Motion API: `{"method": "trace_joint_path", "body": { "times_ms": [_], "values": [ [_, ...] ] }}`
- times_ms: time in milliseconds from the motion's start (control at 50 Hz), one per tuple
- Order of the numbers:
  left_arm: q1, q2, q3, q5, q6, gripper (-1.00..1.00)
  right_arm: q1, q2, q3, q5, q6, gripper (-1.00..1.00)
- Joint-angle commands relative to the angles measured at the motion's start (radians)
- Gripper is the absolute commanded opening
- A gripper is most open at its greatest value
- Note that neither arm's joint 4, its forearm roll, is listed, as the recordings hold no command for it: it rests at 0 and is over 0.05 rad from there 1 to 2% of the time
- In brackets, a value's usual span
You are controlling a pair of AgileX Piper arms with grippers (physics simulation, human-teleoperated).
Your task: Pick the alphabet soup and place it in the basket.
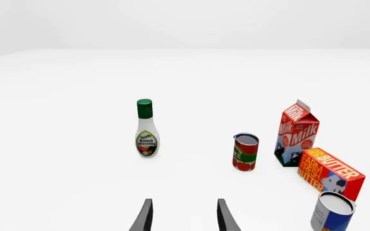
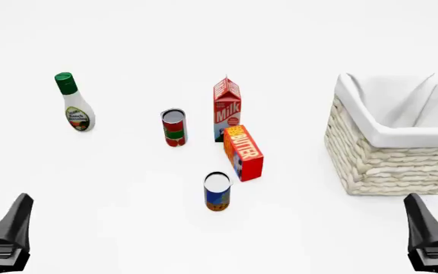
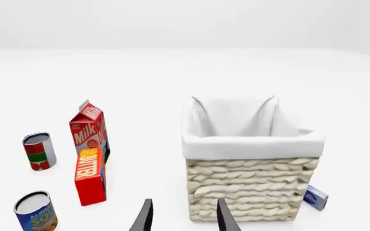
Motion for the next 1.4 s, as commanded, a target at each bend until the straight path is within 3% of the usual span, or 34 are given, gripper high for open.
{"method": "trace_joint_path", "body": {
  "times_ms": [20, 420, 980, 1400],
  "values": [
    [0.0, 0.0, 0.0, 0.0, 0.0, 1.0, 0.001, 0.002, -0.007, -0.001, -0.006, 1.0],
    [0.0, 0.0, 0.0, 0.0, 0.0, 1.0, 0.047, 0.002, -0.054, 0.034, -0.011, 1.0],
    [0.0, 0.0, 0.0, 0.0, 0.0, 1.0, 0.215, -0.004, -0.236, 0.142, -0.018, 1.0],
    [0.0, 0.0, 0.0, 0.0, 0.0, 1.0, 0.34, -0.001, -0.288, 0.173, -0.04, 1.0]
  ]
}}
